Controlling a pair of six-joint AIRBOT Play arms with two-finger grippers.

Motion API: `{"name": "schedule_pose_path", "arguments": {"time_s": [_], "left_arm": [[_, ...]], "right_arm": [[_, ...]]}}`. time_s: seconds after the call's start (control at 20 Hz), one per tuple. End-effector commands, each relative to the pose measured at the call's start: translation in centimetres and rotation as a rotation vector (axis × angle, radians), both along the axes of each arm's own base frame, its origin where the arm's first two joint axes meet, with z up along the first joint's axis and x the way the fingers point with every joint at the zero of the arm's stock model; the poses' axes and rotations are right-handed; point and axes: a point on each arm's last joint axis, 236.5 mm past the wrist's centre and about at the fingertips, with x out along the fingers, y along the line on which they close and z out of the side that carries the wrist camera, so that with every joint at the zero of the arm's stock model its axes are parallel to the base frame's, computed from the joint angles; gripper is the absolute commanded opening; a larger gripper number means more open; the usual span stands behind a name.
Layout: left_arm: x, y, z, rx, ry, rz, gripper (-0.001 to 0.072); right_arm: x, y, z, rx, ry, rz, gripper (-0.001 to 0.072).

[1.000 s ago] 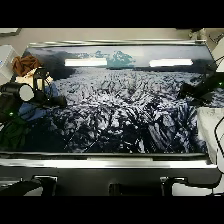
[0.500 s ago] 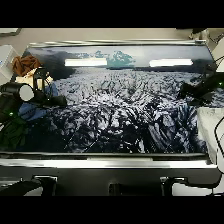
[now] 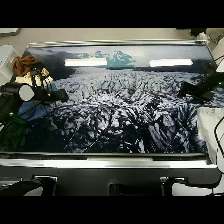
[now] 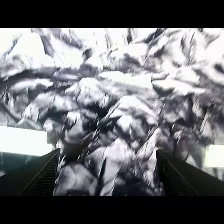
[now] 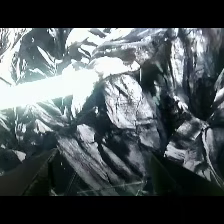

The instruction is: Fold the clothes and pants, and hang the long-sleeved shirts on hangers.

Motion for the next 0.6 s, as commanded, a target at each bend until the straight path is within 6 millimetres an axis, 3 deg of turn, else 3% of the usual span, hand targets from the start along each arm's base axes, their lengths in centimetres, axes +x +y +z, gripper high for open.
{"name": "schedule_pose_path", "arguments": {"time_s": [0.0,0.1,0.15,0.2,0.25,0.3,0.4,0.45,0.55], "left_arm": [[1.9,-0.4,1.4,-0.026,-0.096,0.012,0.0705],[3.4,2.7,3.5,0.136,-0.175,-0.041,0.0706],[4.0,6.5,5.3,0.254,-0.195,-0.006,0.0706],[3.5,11.8,6.8,0.354,-0.157,0.082,0.0706],[1.8,17.0,7.4,0.391,-0.071,0.198,0.0706],[-1.2,22.3,7.1,0.388,0.05,0.339,0.0706],[-9.0,29.7,4.4,0.305,0.302,0.587,0.0706],[-12.2,31.6,2.6,0.226,0.386,0.678,0.0707],[-16.9,33.4,-1.5,0.037,0.476,0.789,0.0707]], "right_arm": [[1.5,-1.2,0.2,-0.057,-0.064,0.018,0.064],[1.7,-1.5,0.2,-0.071,-0.074,0.038,0.0639],[1.6,-1.5,0.2,-0.07,-0.071,0.038,0.0639],[1.2,-1.4,0.1,-0.066,-0.056,0.04,0.0638],[1.0,-1.2,0.0,-0.062,-0.042,0.042,0.0637],[0.7,-1.1,-0.1,-0.055,-0.026,0.045,0.0635],[0.0,-0.8,-0.5,-0.042,0.005,0.049,0.0627],[-0.3,-0.6,-0.6,-0.034,0.021,0.051,0.0595],[-0.9,0.4,-0.8,0.01,0.053,0.056,0.0564]]}}
